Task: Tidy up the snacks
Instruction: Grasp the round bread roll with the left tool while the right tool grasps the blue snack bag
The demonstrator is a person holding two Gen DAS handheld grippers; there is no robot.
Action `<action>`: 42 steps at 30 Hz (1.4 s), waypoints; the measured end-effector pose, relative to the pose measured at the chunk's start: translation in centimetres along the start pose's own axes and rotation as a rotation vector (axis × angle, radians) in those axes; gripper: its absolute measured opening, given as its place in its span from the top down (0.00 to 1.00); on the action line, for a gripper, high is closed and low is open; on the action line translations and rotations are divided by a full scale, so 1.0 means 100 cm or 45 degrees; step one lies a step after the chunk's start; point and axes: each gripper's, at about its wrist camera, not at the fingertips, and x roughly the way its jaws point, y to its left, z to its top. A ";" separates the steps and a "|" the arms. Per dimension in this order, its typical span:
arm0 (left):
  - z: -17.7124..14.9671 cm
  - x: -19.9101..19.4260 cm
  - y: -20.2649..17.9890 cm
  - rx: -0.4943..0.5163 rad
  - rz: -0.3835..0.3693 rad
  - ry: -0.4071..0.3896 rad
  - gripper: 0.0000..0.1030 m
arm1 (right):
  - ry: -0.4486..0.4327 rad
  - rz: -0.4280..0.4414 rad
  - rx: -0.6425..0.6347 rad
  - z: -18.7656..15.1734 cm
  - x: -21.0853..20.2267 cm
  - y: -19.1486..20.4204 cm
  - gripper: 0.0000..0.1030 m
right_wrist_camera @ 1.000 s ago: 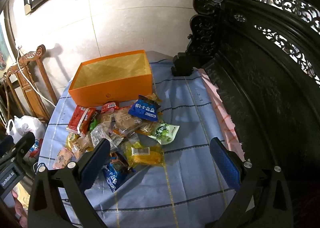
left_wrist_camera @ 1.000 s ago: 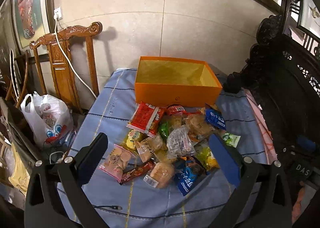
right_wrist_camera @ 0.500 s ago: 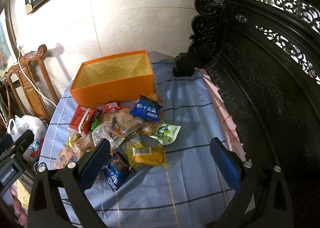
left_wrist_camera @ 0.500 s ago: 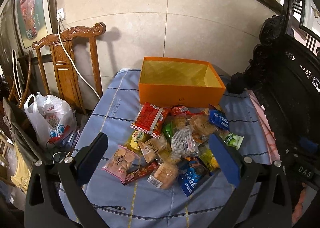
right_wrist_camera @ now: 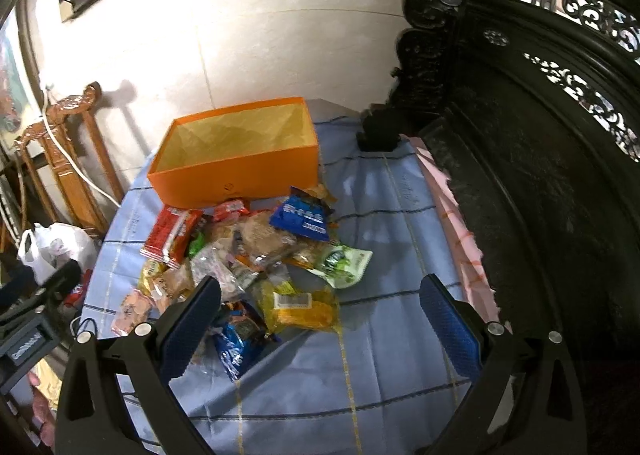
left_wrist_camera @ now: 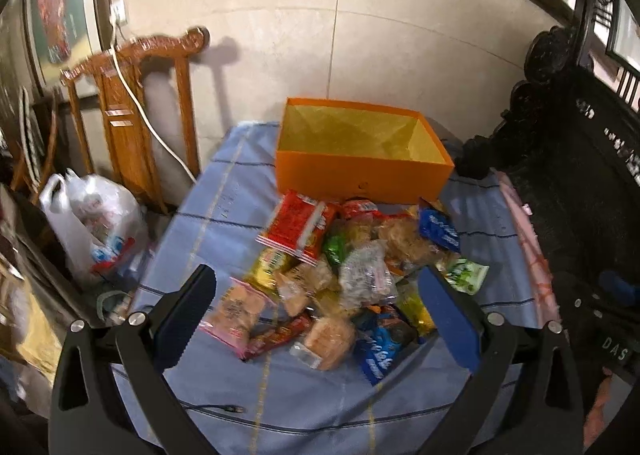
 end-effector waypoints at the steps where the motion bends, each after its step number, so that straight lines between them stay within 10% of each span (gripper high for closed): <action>1: -0.001 0.004 0.001 -0.007 -0.024 0.001 0.04 | -0.029 0.053 -0.002 -0.001 0.001 0.000 0.03; 6: -0.029 0.034 0.005 0.081 -0.063 -0.085 0.04 | -0.111 0.381 -0.171 -0.031 0.025 0.012 0.03; 12: -0.094 0.091 0.015 0.281 0.050 -0.009 0.04 | 0.022 0.369 -0.294 -0.095 0.106 0.038 0.03; 24: -0.137 0.110 0.044 0.230 0.041 0.061 0.04 | 0.237 0.341 -0.317 -0.129 0.214 0.085 0.03; 31: -0.132 0.143 0.031 0.287 0.003 0.086 0.04 | 0.200 0.271 -0.304 -0.124 0.204 0.082 0.36; 37: -0.133 0.177 0.012 0.305 -0.156 0.144 0.04 | 0.144 0.218 -0.281 -0.119 0.179 0.066 0.38; 42: -0.150 0.200 -0.018 0.543 -0.037 0.134 0.08 | 0.138 0.185 -0.209 -0.116 0.165 0.037 0.38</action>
